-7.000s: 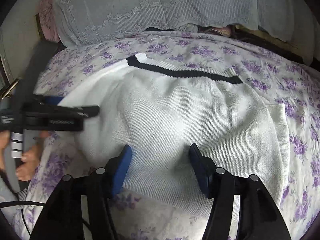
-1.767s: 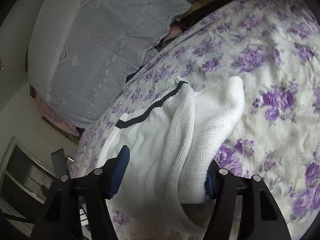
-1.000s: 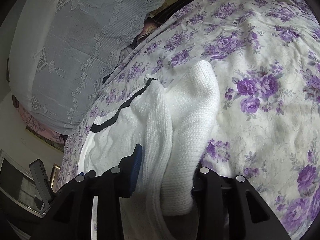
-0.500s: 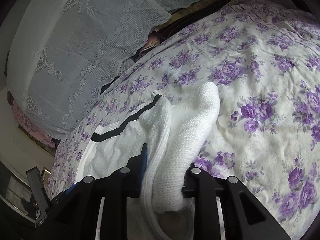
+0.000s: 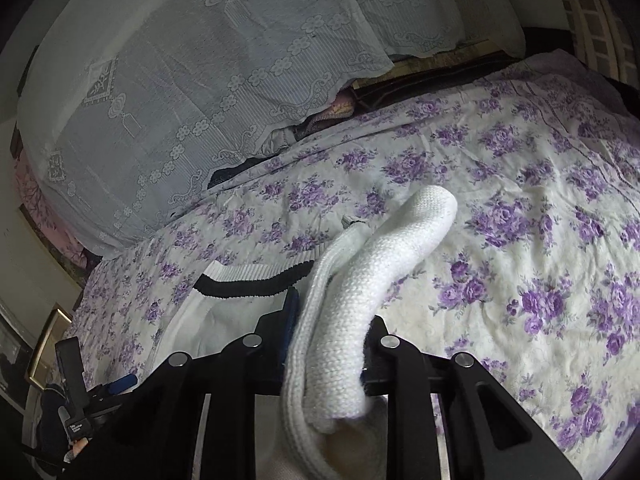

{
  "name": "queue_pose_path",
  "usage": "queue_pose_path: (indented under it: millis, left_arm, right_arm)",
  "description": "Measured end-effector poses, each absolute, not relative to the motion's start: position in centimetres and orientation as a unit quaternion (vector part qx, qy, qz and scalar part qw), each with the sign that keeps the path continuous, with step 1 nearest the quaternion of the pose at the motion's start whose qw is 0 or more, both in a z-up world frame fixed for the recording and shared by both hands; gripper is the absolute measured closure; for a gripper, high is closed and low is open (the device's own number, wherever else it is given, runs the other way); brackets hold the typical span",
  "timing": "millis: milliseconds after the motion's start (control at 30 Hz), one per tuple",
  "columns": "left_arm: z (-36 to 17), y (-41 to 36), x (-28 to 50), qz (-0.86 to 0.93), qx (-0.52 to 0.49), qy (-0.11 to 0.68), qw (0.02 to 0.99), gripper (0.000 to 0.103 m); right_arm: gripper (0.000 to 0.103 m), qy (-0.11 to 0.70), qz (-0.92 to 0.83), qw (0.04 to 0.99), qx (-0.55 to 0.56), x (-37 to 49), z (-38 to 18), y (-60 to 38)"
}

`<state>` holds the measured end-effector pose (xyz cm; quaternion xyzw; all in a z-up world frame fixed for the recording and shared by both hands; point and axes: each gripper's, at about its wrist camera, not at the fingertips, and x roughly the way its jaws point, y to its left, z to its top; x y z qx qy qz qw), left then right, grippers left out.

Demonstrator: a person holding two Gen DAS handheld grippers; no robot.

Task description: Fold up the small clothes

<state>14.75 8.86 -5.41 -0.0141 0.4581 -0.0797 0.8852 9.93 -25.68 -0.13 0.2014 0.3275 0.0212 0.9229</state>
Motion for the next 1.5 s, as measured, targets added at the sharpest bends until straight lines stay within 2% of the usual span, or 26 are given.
queue_pose_path:
  millis: [300, 733, 900, 1033, 1133, 1500]
  left_arm:
    - [-4.2, 8.6, 14.0, -0.058, 0.013, 0.437, 0.897, 0.004]
    - [-3.4, 9.9, 14.2, -0.091, -0.047, 0.438, 0.893, 0.004]
    - [-2.0, 5.9, 15.2, -0.180, -0.092, 0.446, 0.872, 0.004]
    - [-1.8, 0.2, 17.2, -0.180, -0.034, 0.457, 0.870, 0.004]
    - [-2.2, -1.4, 19.8, -0.180, -0.047, 0.480, 0.857, 0.005]
    - [0.9, 4.1, 22.6, -0.115, -0.056, 0.430, 0.894, 0.006]
  right_arm:
    - [0.081, 0.322, 0.020, 0.933, 0.160, 11.4, 2.0, -22.1]
    - [0.084, 0.321, 0.031, 0.937, 0.132, 12.5, 3.2, -17.9]
    - [0.084, 0.317, 0.064, 0.938, 0.126, 11.1, 4.1, -16.3]
    - [0.084, 0.315, 0.092, 0.937, 0.119, 9.8, 5.0, -15.2]
    - [0.084, 0.320, 0.113, 0.933, 0.114, 9.3, 5.2, -13.7]
    - [0.084, 0.310, 0.155, 0.934, 0.084, 11.3, 6.2, -7.3]
